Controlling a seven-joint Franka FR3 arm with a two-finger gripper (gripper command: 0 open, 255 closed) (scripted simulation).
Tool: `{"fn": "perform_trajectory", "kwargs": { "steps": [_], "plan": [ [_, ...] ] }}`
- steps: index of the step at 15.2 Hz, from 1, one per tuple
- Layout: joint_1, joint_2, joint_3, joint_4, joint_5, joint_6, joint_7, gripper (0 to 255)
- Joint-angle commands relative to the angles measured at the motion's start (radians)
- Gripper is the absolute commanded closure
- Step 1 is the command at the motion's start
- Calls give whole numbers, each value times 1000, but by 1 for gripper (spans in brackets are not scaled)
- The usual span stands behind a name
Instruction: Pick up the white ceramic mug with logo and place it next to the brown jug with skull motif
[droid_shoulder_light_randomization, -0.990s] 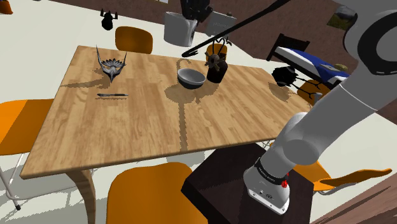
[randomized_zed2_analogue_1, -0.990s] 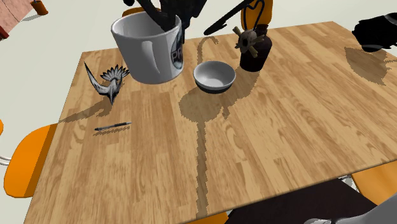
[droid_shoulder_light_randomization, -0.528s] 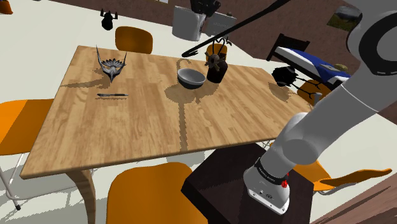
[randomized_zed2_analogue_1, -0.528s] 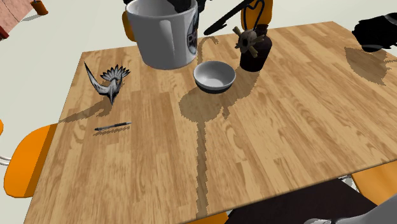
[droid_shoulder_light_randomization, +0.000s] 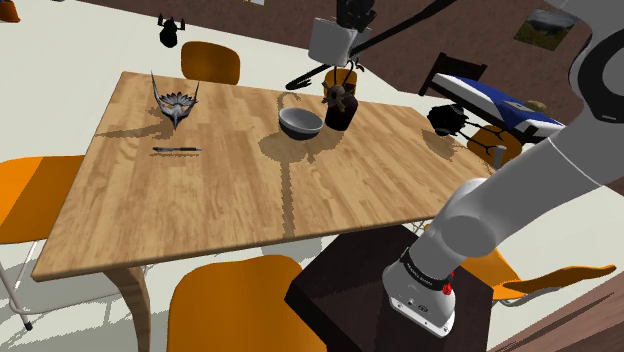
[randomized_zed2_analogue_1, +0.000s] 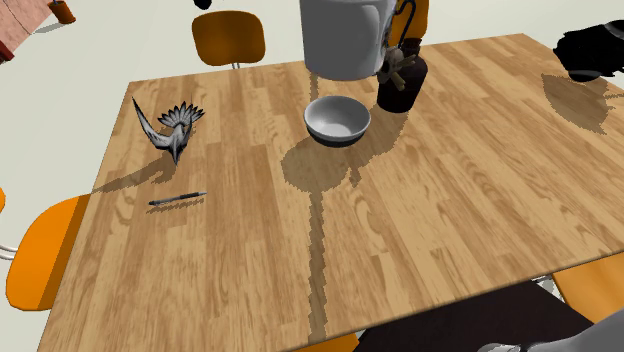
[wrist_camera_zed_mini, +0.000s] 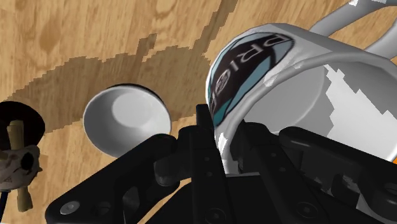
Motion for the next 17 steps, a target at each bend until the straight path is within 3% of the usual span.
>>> {"fn": "perform_trajectory", "kwargs": {
  "steps": [1, 9, 17],
  "plan": [
    [-17, -19, -32, -19, -5, -2, -50, 255],
    [-82, -38, -168, -27, -30, -20, -249, 255],
    [-146, 16, -313, 41, -41, -41, -458, 255]
  ]
}}
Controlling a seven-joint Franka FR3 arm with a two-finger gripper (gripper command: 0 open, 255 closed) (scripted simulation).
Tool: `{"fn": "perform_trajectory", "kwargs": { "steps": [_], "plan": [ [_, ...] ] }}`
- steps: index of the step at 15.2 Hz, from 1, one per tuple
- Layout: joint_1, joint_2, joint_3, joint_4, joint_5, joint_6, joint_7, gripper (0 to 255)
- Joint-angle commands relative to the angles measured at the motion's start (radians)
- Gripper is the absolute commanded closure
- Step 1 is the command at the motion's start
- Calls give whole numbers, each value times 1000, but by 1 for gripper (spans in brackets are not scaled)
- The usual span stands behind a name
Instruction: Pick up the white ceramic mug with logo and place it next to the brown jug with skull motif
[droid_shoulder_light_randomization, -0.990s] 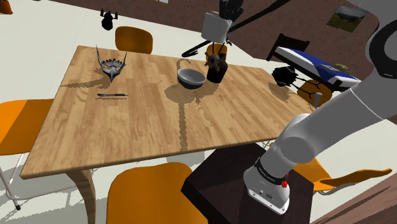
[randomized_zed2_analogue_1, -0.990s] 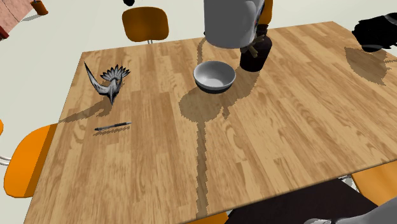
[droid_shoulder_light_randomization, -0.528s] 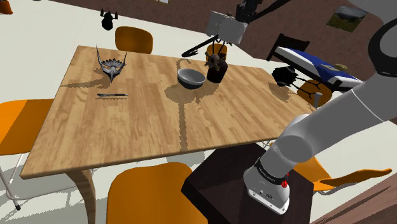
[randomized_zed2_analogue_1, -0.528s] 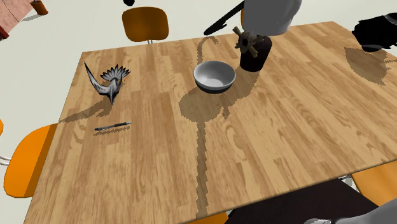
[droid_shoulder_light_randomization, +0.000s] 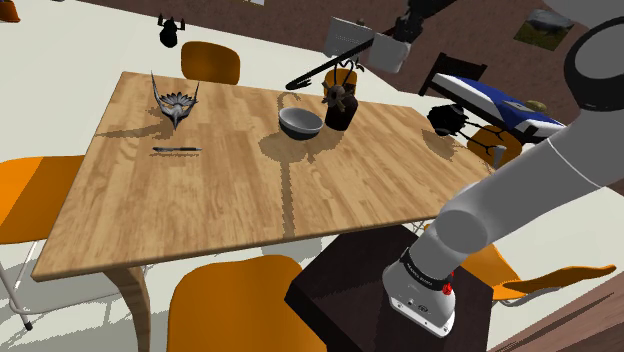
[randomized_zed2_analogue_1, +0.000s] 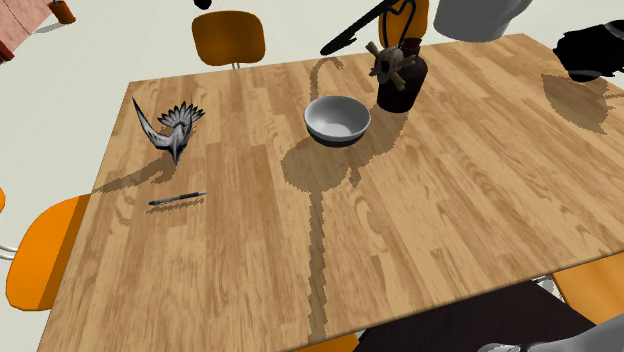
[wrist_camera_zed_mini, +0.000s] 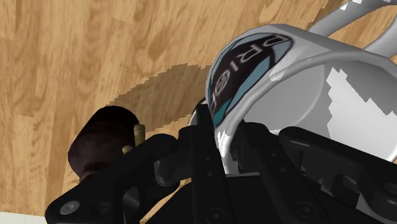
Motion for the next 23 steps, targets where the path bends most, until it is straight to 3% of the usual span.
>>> {"fn": "perform_trajectory", "kwargs": {
  "steps": [1, 10, 23],
  "plan": [
    [-17, 27, -41, 34, 2, -10, -59, 255],
    [-109, 214, -228, 236, 73, -58, -335, 255],
    [-104, 132, -207, -28, 31, 136, -318, 255]
  ]
}}
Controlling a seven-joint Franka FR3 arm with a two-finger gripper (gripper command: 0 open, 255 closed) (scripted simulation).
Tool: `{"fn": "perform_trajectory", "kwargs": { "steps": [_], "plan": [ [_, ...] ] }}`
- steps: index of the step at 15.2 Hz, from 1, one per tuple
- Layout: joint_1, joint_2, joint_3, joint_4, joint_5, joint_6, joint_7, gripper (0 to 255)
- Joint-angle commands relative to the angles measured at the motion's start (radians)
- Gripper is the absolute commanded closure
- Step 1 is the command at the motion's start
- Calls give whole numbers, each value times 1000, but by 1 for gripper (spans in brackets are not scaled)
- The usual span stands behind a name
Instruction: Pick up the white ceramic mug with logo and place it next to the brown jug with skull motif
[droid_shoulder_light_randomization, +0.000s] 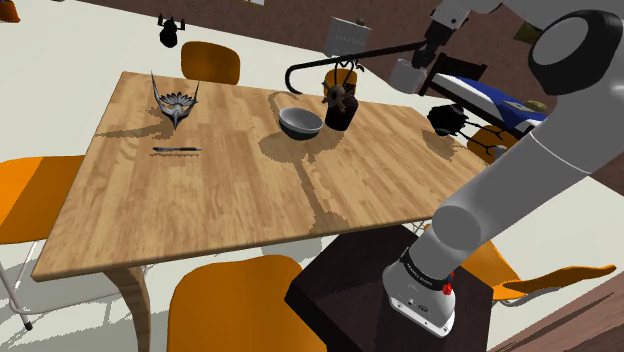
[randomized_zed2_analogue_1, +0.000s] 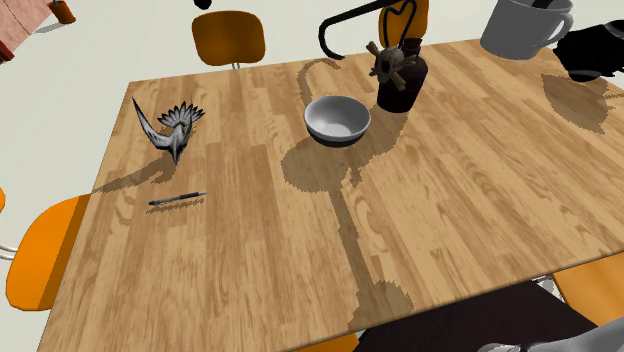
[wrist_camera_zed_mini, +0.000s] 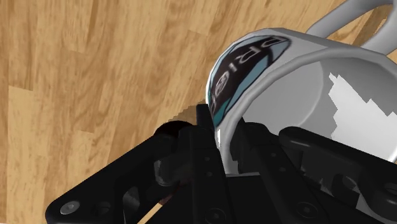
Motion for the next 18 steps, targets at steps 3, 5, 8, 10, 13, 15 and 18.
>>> {"fn": "perform_trajectory", "kwargs": {
  "steps": [3, 5, 8, 10, 13, 15, 18],
  "plan": [
    [0, -16, 3, -71, -8, 58, 2, 255],
    [-1, -22, 4, -104, -10, 86, 2, 255],
    [-2, -28, 4, -151, -14, 127, 2, 255],
    [-3, -32, 4, -181, -15, 154, 1, 255],
    [-4, -34, 3, -224, -16, 194, -1, 255],
    [-4, -35, 2, -251, -17, 221, -3, 255],
    [-5, -34, 1, -290, -16, 261, -6, 255]
  ]
}}
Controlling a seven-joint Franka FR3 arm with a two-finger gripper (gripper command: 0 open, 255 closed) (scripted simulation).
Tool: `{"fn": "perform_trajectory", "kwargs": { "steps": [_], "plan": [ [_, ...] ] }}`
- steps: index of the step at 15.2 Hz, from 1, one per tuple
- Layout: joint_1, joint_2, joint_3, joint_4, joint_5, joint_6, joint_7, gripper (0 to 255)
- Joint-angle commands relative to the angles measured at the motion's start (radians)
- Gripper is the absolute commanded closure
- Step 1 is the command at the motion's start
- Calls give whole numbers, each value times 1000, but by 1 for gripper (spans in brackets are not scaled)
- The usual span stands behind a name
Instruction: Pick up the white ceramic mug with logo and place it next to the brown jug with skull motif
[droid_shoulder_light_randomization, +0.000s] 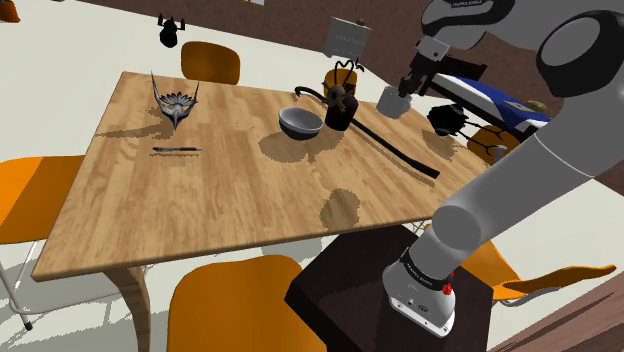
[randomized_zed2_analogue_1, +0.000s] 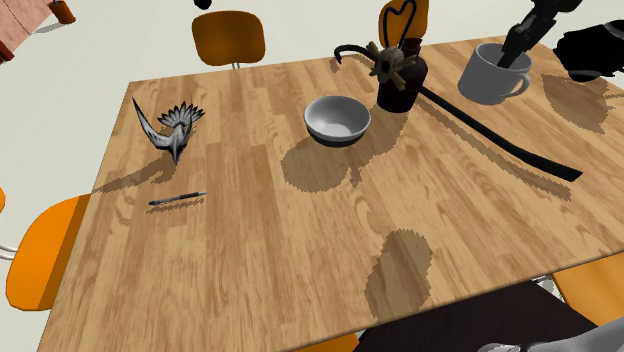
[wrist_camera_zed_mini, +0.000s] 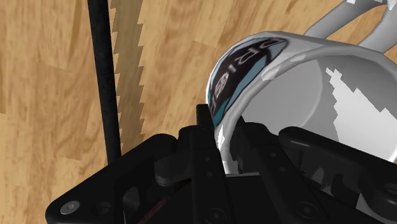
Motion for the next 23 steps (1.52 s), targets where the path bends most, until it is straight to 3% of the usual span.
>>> {"fn": "perform_trajectory", "kwargs": {
  "steps": [1, 23],
  "plan": [
    [-1, 3, -2, -25, 2, 28, -4, 255],
    [-1, 85, -25, -248, 53, 319, -63, 255]
  ]
}}
